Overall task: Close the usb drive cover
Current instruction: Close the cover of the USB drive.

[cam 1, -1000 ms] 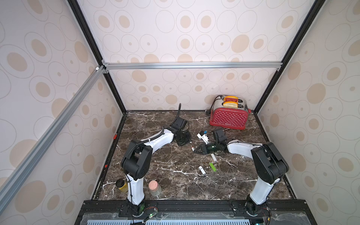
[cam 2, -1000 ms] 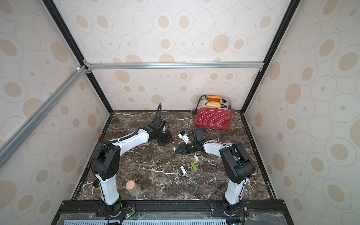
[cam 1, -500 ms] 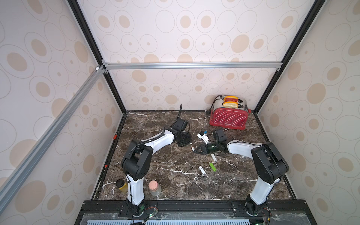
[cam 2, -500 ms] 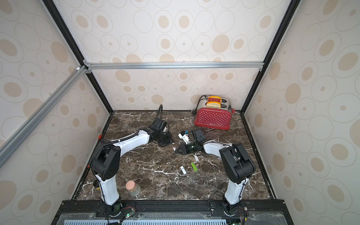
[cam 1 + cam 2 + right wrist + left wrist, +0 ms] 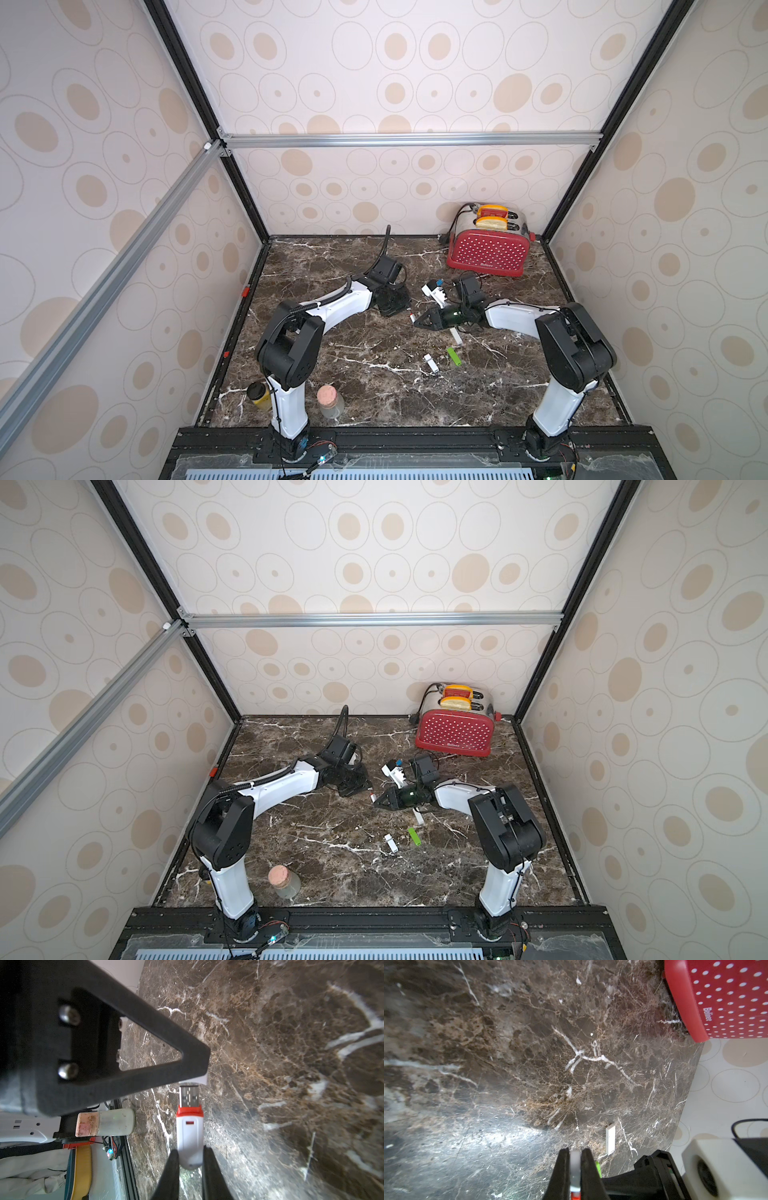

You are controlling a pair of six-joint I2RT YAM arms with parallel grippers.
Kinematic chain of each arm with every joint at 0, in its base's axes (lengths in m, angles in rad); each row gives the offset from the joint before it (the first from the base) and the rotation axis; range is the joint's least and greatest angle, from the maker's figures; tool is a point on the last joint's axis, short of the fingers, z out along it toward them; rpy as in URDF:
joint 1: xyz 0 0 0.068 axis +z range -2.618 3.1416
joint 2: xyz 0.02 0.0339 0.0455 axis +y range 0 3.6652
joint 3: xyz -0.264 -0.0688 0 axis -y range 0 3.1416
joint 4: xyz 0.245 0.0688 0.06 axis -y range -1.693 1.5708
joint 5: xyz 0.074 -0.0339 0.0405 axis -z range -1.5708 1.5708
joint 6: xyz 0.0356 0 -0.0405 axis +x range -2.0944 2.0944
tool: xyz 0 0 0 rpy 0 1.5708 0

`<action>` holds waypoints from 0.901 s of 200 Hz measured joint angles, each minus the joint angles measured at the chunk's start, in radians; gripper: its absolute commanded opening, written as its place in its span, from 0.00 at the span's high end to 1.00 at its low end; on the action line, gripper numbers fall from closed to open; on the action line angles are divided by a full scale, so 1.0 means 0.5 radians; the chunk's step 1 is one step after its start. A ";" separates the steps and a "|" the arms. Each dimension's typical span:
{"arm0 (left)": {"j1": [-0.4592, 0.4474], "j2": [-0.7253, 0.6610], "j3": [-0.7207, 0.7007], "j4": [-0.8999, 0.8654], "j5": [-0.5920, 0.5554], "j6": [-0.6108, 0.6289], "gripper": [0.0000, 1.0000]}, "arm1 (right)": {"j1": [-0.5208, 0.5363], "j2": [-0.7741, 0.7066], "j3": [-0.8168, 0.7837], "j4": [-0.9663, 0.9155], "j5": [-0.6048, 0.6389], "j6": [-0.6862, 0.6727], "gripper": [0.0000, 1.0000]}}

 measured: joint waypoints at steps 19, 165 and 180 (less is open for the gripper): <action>-0.001 -0.001 -0.001 0.015 0.000 0.000 1.00 | -0.004 0.000 0.000 0.011 -0.003 0.006 1.00; -0.040 -0.043 -0.057 0.082 -0.020 -0.001 1.00 | -0.032 0.000 -0.031 0.072 -0.031 0.031 1.00; -0.047 -0.043 -0.065 0.088 -0.021 -0.001 1.00 | -0.034 0.000 -0.034 0.072 -0.032 0.039 1.00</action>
